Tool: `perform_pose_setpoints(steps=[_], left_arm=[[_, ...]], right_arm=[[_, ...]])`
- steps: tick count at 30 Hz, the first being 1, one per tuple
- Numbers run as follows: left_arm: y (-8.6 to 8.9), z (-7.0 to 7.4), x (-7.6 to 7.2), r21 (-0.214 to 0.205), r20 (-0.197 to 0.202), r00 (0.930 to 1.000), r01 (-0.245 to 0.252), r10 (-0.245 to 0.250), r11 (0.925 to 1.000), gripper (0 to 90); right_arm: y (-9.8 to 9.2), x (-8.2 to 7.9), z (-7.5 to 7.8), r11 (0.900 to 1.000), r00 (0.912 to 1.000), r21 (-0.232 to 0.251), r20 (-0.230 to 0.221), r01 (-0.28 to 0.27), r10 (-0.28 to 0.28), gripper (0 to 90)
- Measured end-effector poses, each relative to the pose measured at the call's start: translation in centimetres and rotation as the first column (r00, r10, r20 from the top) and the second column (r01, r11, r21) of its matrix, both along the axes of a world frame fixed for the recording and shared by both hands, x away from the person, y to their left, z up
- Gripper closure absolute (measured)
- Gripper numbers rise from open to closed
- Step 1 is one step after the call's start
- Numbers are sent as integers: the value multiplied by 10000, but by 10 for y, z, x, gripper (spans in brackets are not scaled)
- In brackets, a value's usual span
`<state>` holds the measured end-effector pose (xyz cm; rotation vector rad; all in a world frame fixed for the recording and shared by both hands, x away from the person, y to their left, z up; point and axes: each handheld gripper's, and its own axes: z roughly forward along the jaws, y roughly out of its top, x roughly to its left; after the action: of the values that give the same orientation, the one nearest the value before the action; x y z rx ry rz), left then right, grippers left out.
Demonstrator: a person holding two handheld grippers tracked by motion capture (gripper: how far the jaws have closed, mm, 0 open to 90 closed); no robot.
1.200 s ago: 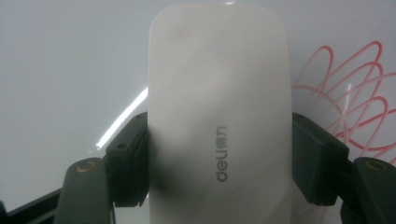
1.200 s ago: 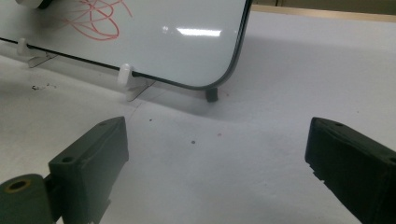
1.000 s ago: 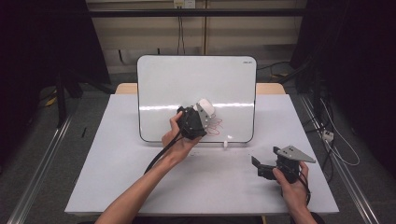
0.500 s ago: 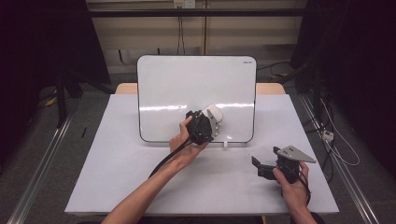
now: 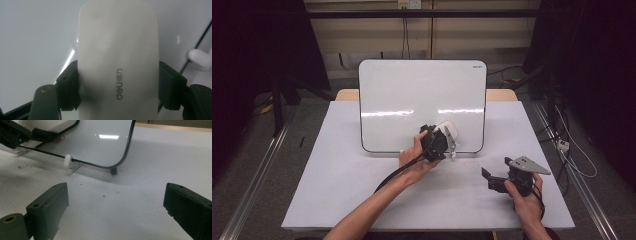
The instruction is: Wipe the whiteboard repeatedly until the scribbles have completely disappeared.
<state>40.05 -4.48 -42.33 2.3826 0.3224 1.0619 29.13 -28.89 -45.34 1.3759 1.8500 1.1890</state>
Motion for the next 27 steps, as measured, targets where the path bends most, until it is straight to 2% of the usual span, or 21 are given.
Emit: perform_pose_setpoints(steps=[2,6,10,15,20,22,27], left_arm=[[1,-2,-1,-69,31,9999,103,-103,9999,309],[3,-1,-2,352,-12,9997,234,-234,9991,309],[7,0,-2,421,-103,9996,283,-279,9987,309],[17,2,2,36,-337,9994,-29,30,10000,308],[38,8,9,-306,-425,9982,-441,428,9986,309],[49,10,12,-497,-452,9970,-648,625,9967,309],[77,18,21,-1130,-569,9908,-1287,1229,9852,309]], right_arm=[[0,0,0,10000,10000,-8,21,-13,13,61],[0,0,0,10000,10000,14,23,-32,32,61],[0,0,0,10000,10000,10,3,-30,30,61],[0,-1,0,10000,10000,-1,16,-59,59,62],[0,-1,0,10000,10000,-1,14,-34,34,61],[0,0,0,10000,10000,-26,24,-46,46,61],[0,0,0,10000,10000,-32,11,-20,20,61]])
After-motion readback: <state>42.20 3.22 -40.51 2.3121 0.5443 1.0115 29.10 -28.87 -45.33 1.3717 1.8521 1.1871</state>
